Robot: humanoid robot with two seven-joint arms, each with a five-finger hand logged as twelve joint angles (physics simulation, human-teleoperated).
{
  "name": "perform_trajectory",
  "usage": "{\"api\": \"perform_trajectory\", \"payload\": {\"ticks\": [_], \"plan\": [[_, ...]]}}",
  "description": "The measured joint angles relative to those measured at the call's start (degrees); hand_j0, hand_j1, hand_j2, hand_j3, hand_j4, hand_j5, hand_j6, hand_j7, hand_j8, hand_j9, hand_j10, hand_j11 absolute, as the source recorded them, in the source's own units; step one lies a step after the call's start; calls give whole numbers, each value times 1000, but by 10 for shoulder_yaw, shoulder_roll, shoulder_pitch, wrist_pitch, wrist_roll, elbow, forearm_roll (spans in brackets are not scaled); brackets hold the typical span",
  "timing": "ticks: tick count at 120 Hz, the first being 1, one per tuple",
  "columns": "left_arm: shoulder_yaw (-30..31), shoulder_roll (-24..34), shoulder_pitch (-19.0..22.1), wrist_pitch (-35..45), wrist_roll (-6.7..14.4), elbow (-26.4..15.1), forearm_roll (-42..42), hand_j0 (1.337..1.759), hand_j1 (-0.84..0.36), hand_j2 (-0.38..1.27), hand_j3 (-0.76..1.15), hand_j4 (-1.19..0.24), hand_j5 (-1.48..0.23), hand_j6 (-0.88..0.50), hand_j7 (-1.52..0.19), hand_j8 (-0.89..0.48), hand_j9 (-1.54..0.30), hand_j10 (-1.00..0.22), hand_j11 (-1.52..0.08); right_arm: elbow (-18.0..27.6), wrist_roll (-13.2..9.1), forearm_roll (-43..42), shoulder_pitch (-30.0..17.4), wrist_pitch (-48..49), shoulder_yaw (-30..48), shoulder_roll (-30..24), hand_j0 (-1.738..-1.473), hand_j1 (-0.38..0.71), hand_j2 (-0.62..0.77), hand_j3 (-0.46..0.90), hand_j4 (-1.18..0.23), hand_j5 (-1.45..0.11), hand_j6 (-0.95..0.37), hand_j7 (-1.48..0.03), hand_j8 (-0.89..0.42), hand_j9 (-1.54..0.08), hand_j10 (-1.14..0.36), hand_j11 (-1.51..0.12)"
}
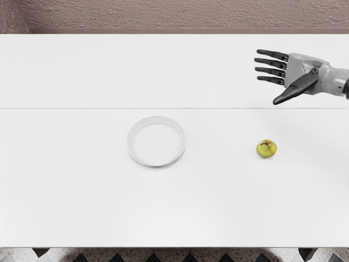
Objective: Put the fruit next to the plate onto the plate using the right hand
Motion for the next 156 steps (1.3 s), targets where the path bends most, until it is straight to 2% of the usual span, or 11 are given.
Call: {"api": "perform_trajectory", "payload": {"ticks": [32,45,51,60,76,98,115,142,156], "plan": [[0,0,0,0,0,0,0,1658,325,4,0,-21,-27,-21,-27,-21,-27,-21,-27,0,0,-4,0,0,0,-4,-1658,-349,2,0,0,0,2,0,1,0,1,0],[0,0,0,0,0,0,0,1658,325,4,0,-21,-27,-21,-27,-21,-27,-21,-27,0,9,-42,-2,0,3,-4,-1658,-349,2,0,0,0,1,0,1,0,1,0],[0,0,0,0,0,0,0,1658,325,4,0,-21,-27,-21,-27,-21,-27,-21,-27,1,32,-73,-3,0,4,-3,-1658,-349,2,0,0,0,1,0,1,0,1,0],[0,0,0,0,0,0,0,1658,325,4,0,-21,-27,-21,-27,-21,-27,-21,-27,3,91,-133,-3,0,5,-3,-1658,-349,2,0,0,0,1,0,1,0,1,0],[0,0,0,0,0,0,0,1658,325,4,0,-21,-27,-21,-27,-21,-27,-21,-27,33,176,-227,-10,0,6,-5,-1658,-349,2,0,0,0,0,0,0,0,0,0],[0,0,0,0,0,0,0,1658,325,4,0,-21,-27,-21,-27,-21,-27,-21,-27,78,262,-311,-36,0,7,-26,-1658,-349,3,0,-1,0,-1,0,-1,0,-1,0],[0,0,0,0,0,0,0,1658,325,4,0,-21,-27,-21,-27,-21,-27,-21,-27,99,303,-343,-58,-2,6,-44,-1658,-349,3,0,-1,0,-2,0,-1,0,-1,0],[0,0,0,0,0,0,0,1658,325,4,0,-21,-27,-21,-27,-21,-27,-21,-26,104,366,-377,-99,-45,1,-49,-1658,-349,4,0,-2,0,-3,0,-2,0,-1,0],[0,0,0,0,0,0,0,1658,325,4,0,-21,-27,-21,-27,-21,-27,-21,-26,103,384,-388,-124,-72,0,-49,-1658,-349,4,0,-2,0,-3,0,-2,0,-2,0]]}}
